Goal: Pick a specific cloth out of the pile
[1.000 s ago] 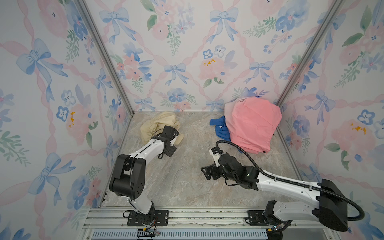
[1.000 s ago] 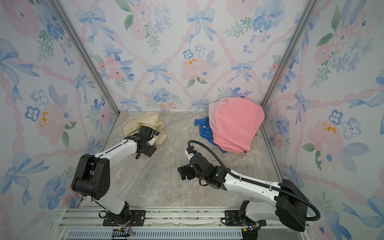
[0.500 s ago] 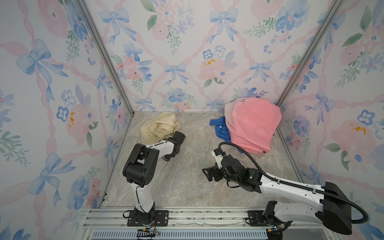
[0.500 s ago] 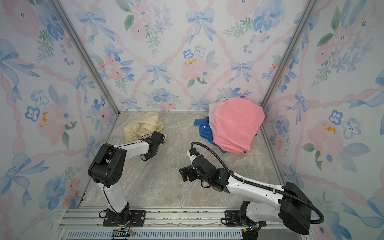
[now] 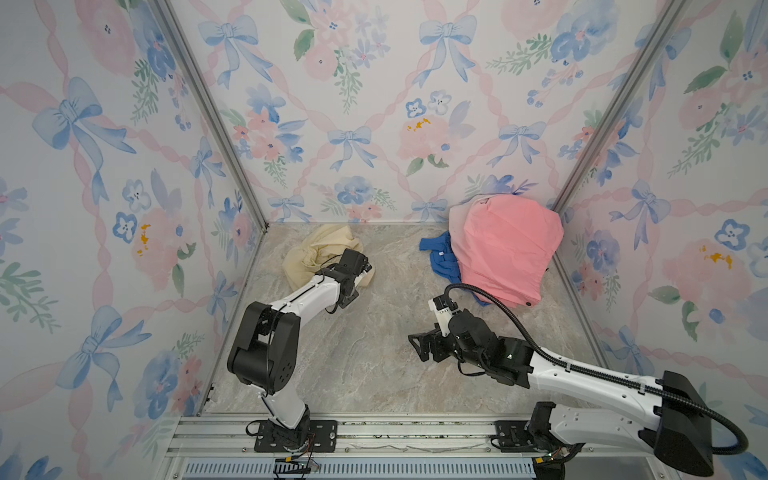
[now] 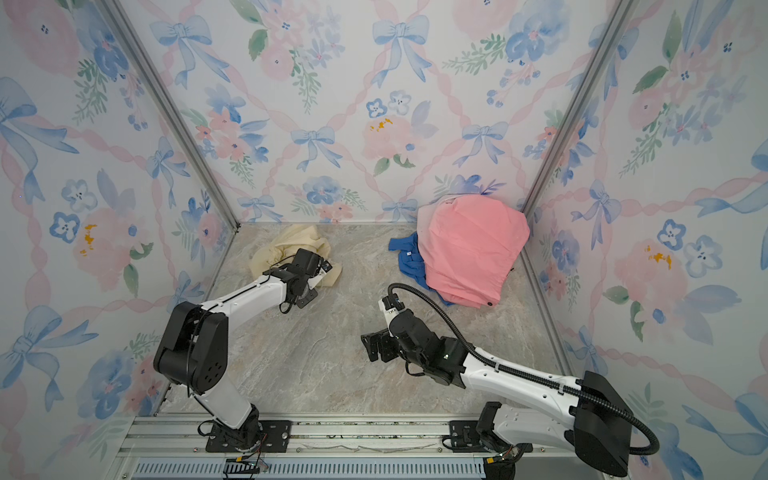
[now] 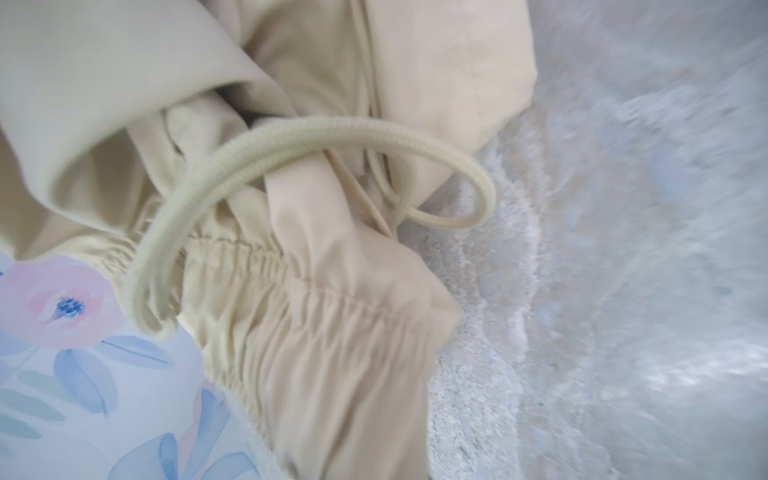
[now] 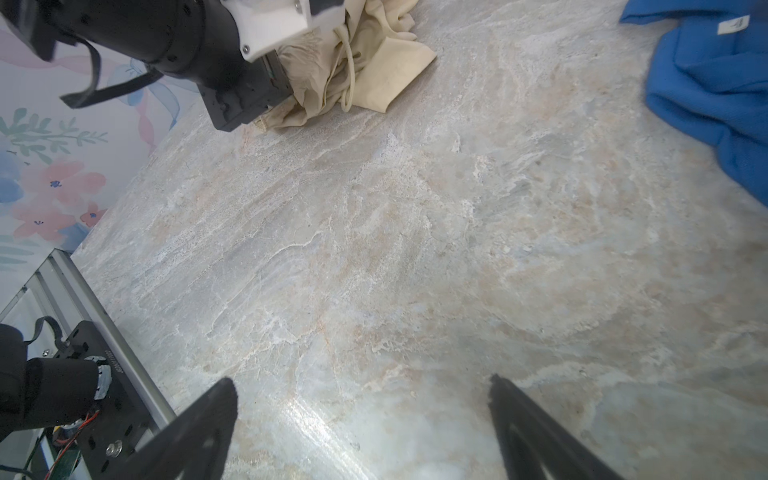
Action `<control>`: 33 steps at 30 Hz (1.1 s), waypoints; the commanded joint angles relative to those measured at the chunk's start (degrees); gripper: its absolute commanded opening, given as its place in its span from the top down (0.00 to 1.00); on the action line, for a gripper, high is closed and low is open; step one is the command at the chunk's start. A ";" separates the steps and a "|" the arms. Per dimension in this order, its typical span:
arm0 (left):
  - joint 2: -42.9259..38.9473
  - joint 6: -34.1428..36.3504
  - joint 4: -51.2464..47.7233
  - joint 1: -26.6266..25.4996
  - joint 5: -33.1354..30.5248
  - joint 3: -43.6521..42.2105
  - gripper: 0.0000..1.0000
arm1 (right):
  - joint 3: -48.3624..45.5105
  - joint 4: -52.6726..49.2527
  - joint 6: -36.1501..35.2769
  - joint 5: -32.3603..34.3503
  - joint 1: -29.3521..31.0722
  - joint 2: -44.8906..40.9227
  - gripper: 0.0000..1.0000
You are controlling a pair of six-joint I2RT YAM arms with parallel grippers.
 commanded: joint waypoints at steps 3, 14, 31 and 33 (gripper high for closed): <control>-0.05 -2.73 -13.20 0.70 18.75 8.92 1.00 | 0.32 -0.53 1.12 -0.39 0.89 1.29 0.03; 14.34 -6.29 -16.42 13.65 39.88 33.04 1.00 | -0.49 -0.21 2.86 -0.02 1.96 1.64 0.03; 40.23 -18.63 -14.57 22.13 29.29 49.65 0.53 | -0.42 -1.31 5.11 2.13 3.67 3.06 0.03; 36.94 -18.61 -11.85 21.76 26.65 46.46 0.40 | 0.09 -0.94 5.03 2.06 4.07 4.09 0.03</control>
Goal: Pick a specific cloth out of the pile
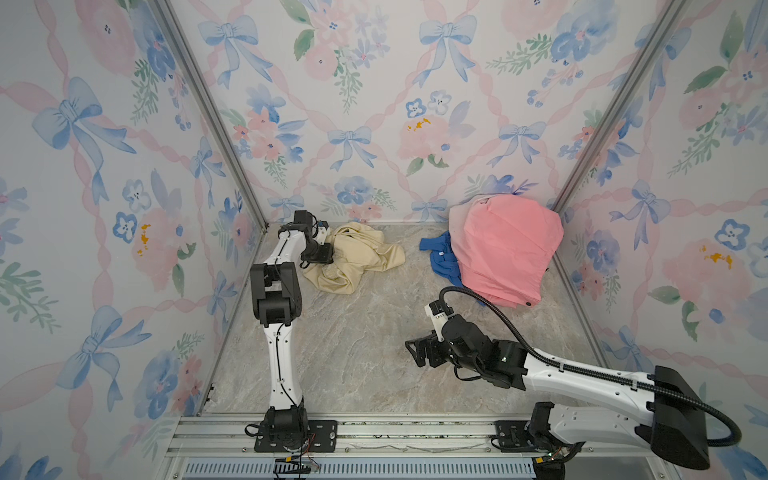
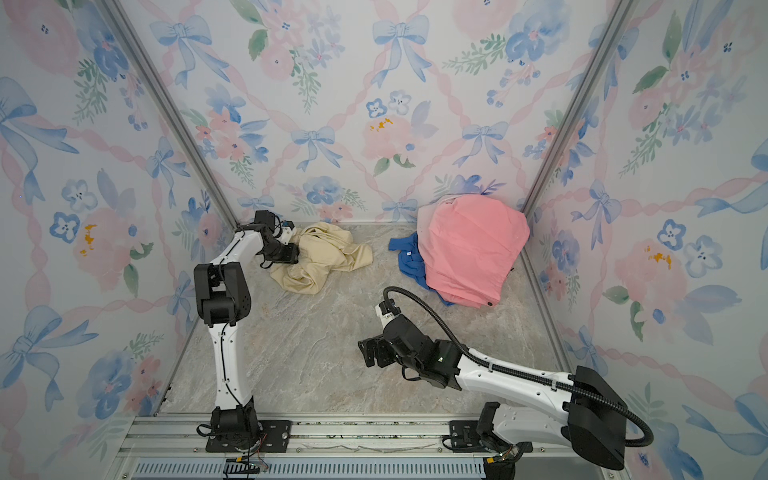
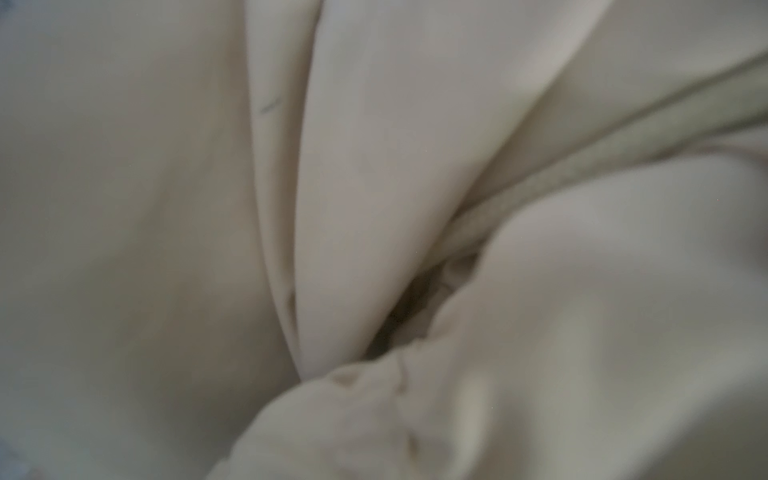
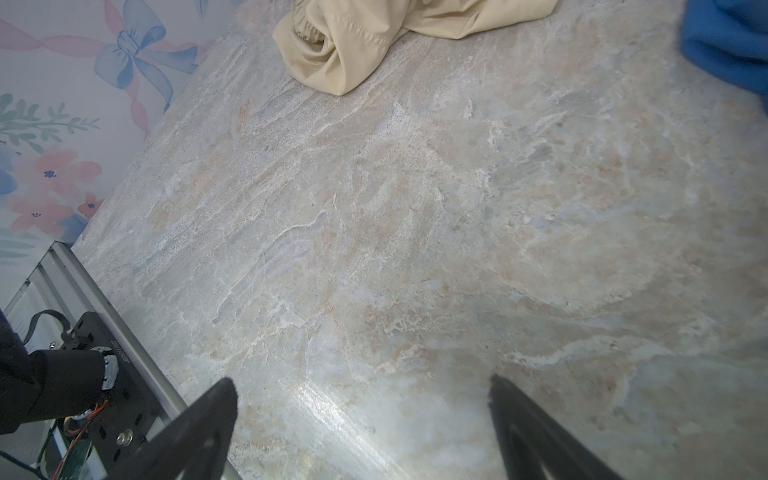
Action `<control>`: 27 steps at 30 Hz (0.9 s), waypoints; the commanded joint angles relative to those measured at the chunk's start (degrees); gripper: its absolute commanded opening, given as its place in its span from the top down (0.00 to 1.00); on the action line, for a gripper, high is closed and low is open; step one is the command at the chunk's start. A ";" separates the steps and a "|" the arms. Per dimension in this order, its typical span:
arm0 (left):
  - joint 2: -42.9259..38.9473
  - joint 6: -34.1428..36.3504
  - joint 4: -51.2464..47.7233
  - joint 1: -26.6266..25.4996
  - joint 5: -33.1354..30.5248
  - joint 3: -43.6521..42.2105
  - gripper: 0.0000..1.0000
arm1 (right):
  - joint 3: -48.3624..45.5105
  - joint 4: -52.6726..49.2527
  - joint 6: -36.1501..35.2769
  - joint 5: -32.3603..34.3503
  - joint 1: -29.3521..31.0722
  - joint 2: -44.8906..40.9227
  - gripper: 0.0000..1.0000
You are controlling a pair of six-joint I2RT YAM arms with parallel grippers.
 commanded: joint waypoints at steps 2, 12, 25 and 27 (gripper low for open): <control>-8.30 0.10 5.25 -1.56 -9.49 -7.33 0.30 | 0.63 0.20 0.54 0.70 1.52 2.48 0.03; -23.03 0.27 12.78 -3.29 -0.20 -21.03 0.02 | 2.78 3.03 -0.27 -1.74 2.70 6.90 0.03; -5.74 -2.30 16.44 -10.55 -10.33 -9.21 0.02 | 3.11 -0.06 0.08 0.10 4.50 5.16 0.03; -2.76 -2.84 16.20 -10.48 -9.96 -8.00 0.02 | 2.72 -1.17 0.17 1.36 5.01 3.74 0.03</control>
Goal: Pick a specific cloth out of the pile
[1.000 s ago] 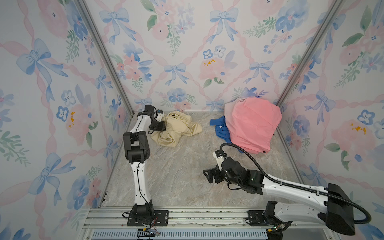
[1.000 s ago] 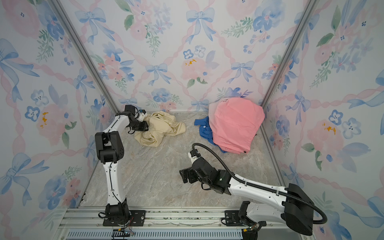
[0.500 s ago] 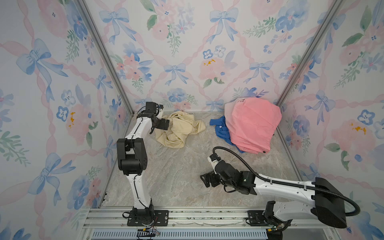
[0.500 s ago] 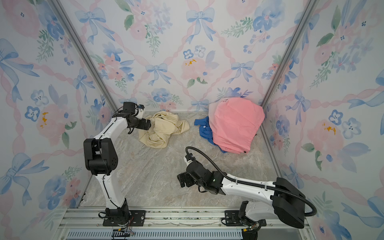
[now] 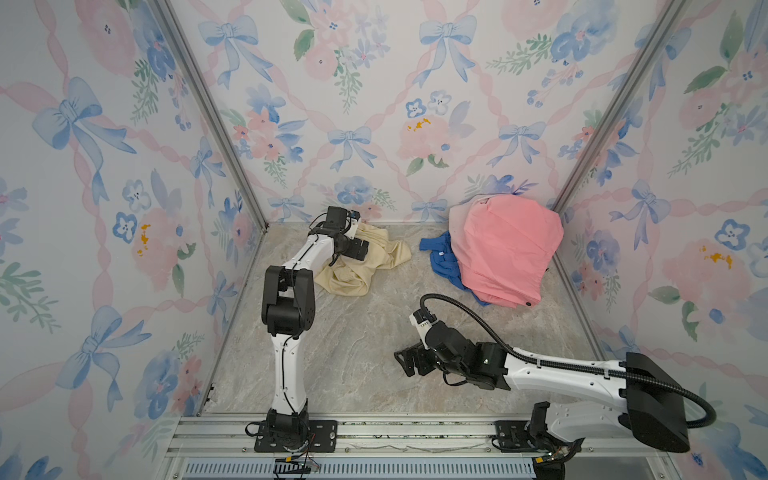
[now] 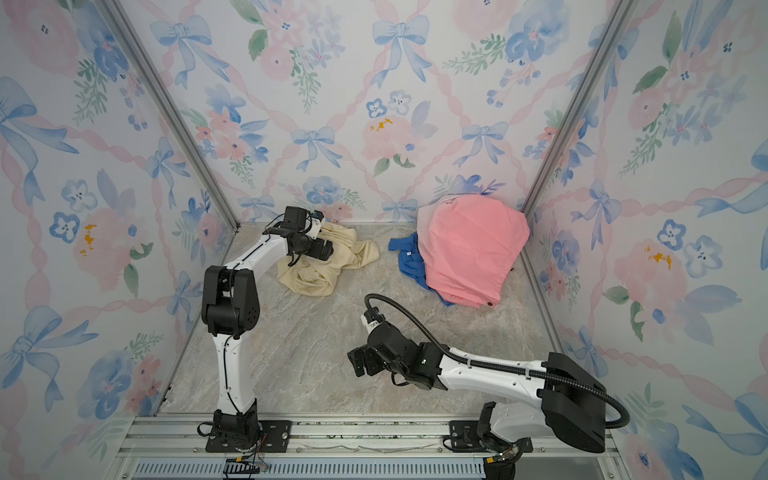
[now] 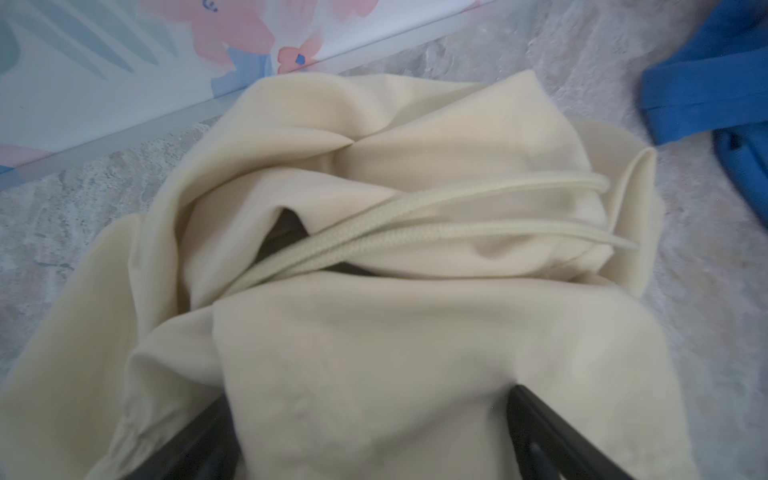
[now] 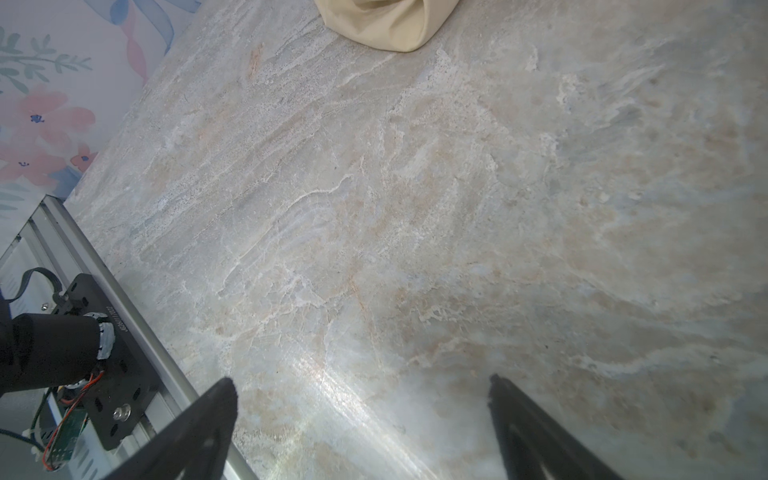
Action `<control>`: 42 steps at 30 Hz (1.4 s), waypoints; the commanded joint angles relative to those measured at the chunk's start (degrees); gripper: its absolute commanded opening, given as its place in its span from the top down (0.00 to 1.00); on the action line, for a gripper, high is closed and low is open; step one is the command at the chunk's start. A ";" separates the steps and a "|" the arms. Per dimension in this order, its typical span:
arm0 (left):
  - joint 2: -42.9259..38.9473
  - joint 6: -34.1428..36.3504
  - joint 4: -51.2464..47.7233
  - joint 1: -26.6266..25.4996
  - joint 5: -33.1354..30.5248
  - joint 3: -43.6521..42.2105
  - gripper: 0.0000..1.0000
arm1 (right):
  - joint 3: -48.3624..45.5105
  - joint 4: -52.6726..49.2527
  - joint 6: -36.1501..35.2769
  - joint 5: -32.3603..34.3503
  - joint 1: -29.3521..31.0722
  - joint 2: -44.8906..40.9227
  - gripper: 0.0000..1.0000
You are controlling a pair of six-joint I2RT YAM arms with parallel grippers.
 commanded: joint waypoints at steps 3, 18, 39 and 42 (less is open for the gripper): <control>7.53 -2.08 -4.15 0.32 -1.43 4.23 0.02 | -0.70 -3.25 0.55 3.84 1.15 -4.56 0.03; 13.79 2.01 -17.35 -0.19 -6.46 6.00 1.00 | -2.25 -4.52 0.51 5.17 1.12 -8.30 0.03; -14.30 -35.66 14.12 13.53 54.52 -3.82 1.00 | -3.99 -2.72 -0.27 6.06 0.84 -9.26 0.03; -18.55 -62.64 50.16 16.66 58.20 -18.56 1.00 | -3.44 -1.99 -0.56 5.14 0.87 -7.60 0.03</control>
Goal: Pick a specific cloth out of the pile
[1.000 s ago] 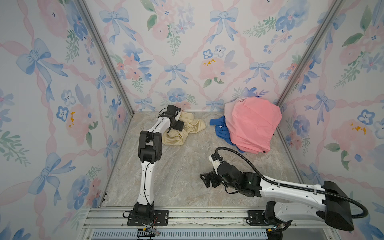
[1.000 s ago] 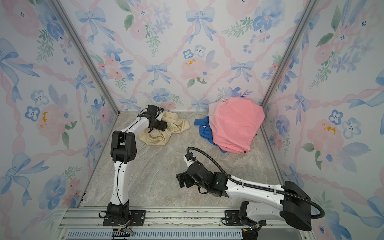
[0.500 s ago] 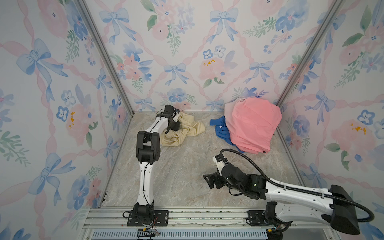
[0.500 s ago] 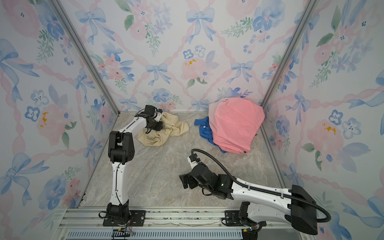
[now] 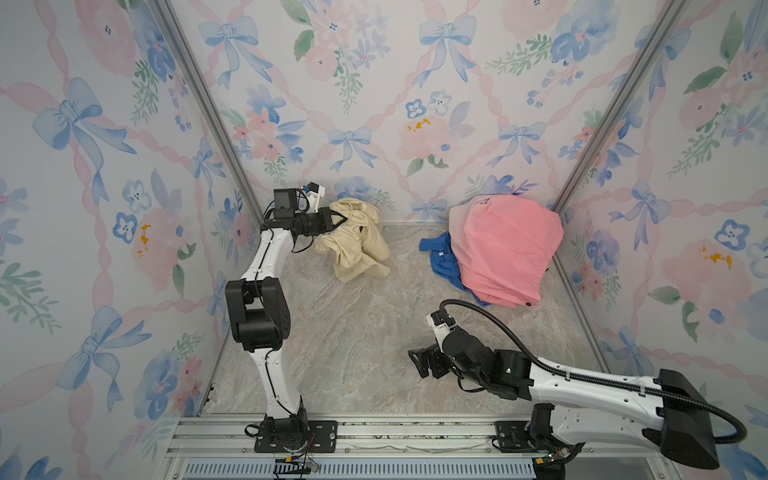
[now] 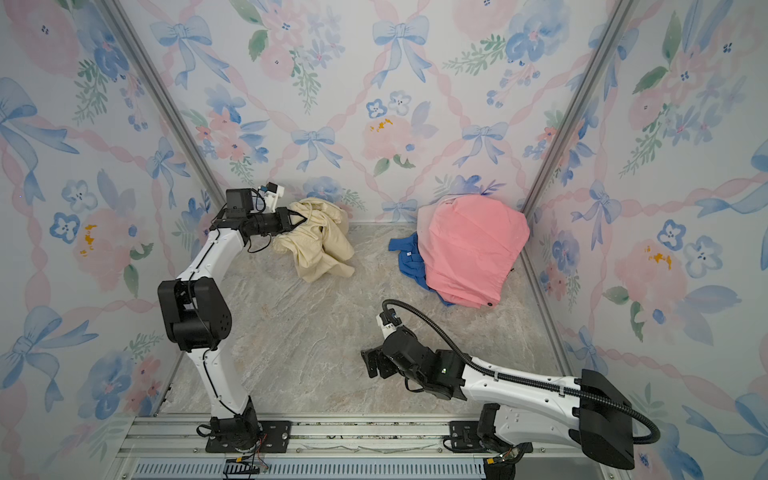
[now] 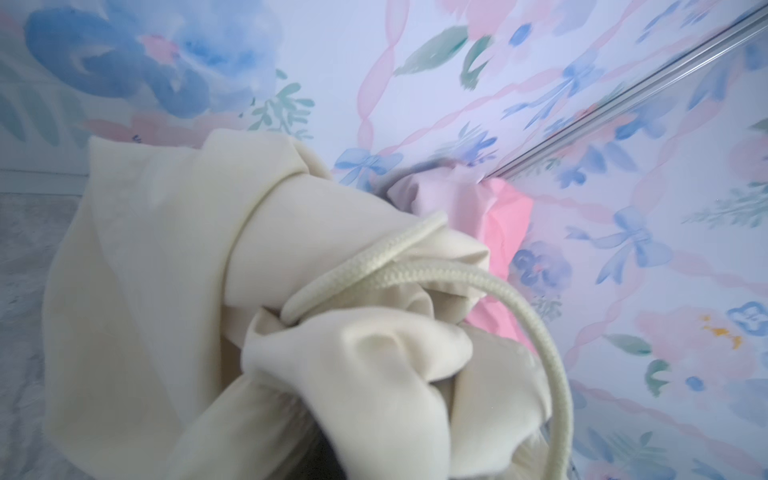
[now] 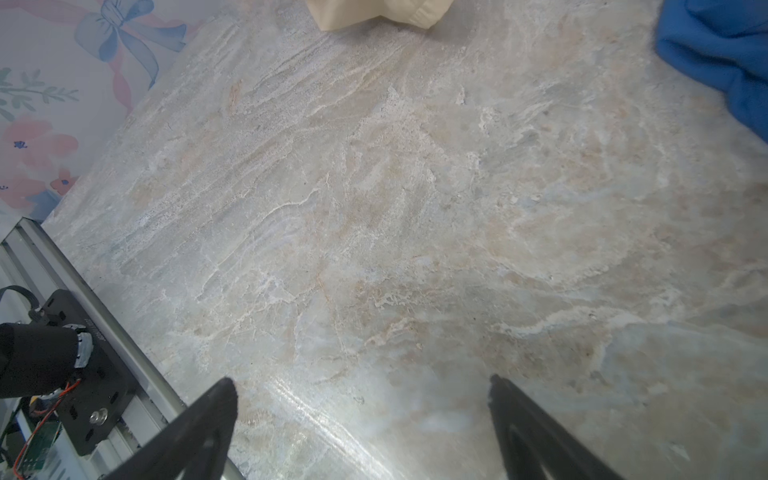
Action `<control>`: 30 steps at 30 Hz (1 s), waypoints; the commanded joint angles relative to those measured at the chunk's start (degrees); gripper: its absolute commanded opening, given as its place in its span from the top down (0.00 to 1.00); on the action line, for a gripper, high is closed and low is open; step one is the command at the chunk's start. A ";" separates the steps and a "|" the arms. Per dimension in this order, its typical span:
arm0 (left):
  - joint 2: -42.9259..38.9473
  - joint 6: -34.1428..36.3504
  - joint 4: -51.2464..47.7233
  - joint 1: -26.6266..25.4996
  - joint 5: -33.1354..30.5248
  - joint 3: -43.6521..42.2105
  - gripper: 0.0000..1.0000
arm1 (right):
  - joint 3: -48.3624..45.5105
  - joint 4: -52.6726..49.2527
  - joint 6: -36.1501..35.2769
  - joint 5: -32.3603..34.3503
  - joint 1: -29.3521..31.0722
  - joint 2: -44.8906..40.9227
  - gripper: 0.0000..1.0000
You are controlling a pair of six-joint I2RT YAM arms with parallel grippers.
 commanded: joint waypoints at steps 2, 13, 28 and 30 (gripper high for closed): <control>-2.24 -43.13 54.50 5.46 8.63 -15.39 1.00 | 1.21 1.61 -0.74 -1.33 0.13 2.10 0.03; -1.14 -14.93 20.49 13.33 1.57 -19.72 1.00 | 2.72 3.15 -0.31 -2.72 0.40 5.32 0.03; -3.25 26.64 -17.90 2.24 -55.87 -12.71 1.00 | 3.32 4.80 -0.49 -3.63 0.39 7.77 0.03; -2.21 29.83 -18.32 -1.50 -65.79 -12.60 1.00 | 3.34 4.80 -0.58 -4.01 0.47 7.94 0.03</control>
